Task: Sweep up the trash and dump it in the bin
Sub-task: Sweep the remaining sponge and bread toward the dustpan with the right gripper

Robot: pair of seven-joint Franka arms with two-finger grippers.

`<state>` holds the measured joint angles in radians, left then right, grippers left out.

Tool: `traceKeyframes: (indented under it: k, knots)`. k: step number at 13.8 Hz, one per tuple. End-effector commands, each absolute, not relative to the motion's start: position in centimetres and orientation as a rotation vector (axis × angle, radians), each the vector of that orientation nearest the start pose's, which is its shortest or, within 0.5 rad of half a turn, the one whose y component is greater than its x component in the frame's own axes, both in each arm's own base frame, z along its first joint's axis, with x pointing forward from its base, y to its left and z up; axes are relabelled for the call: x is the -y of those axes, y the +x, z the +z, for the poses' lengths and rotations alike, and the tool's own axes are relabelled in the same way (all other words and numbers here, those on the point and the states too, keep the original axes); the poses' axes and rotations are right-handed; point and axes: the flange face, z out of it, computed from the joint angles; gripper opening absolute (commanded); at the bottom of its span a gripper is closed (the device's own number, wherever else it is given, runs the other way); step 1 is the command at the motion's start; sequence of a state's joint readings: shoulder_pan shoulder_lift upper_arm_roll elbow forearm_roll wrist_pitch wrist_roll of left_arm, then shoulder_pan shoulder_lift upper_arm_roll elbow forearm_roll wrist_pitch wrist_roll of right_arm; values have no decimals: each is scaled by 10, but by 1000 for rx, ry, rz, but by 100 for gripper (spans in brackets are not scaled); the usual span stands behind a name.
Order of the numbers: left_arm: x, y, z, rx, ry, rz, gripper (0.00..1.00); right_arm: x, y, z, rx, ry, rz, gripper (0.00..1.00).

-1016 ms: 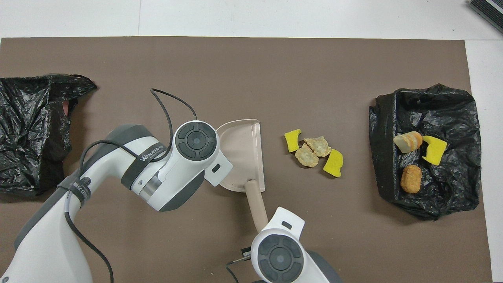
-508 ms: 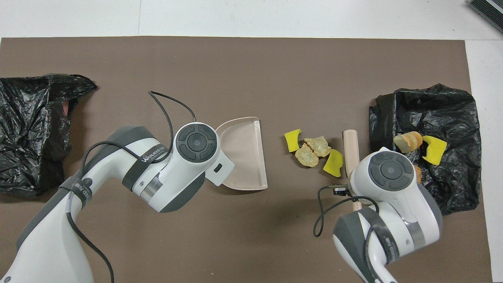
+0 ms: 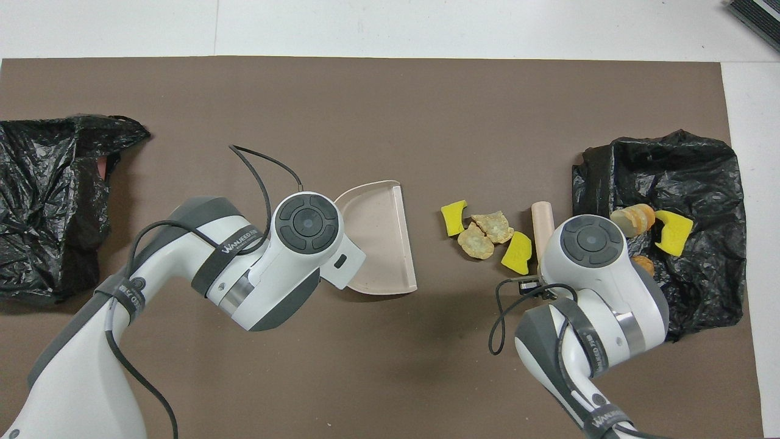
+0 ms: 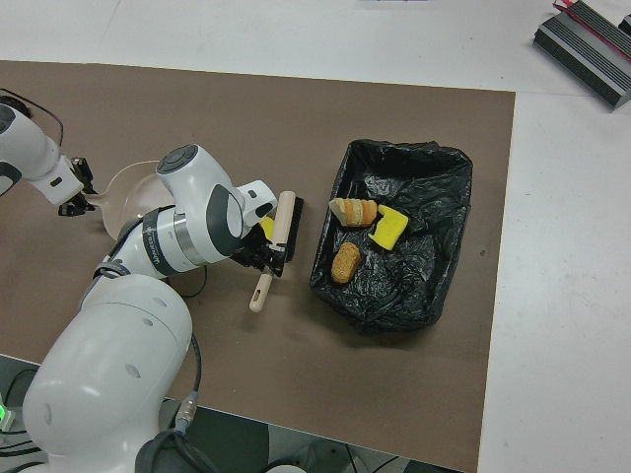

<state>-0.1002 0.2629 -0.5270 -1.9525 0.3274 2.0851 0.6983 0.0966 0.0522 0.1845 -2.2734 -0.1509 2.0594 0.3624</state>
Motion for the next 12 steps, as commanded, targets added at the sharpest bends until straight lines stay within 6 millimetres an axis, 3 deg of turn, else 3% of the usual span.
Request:
traceKeyframes:
  k: [1, 4, 9, 12]
  knots:
    - [327, 483, 361, -2005, -2207, 138, 0, -167, 496, 304, 24, -3204, 403, 0]
    - [327, 482, 361, -2007, -2205, 135, 0, -224, 489, 314, 82, -3119, 379, 0]
    - [325, 479, 357, -2022, -2192, 146, 0, -282, 473, 310, 50, -2940, 389, 0]
    - [323, 479, 355, -2049, -2169, 146, 0, -311, 473, 324, 39, -2815, 403, 0]
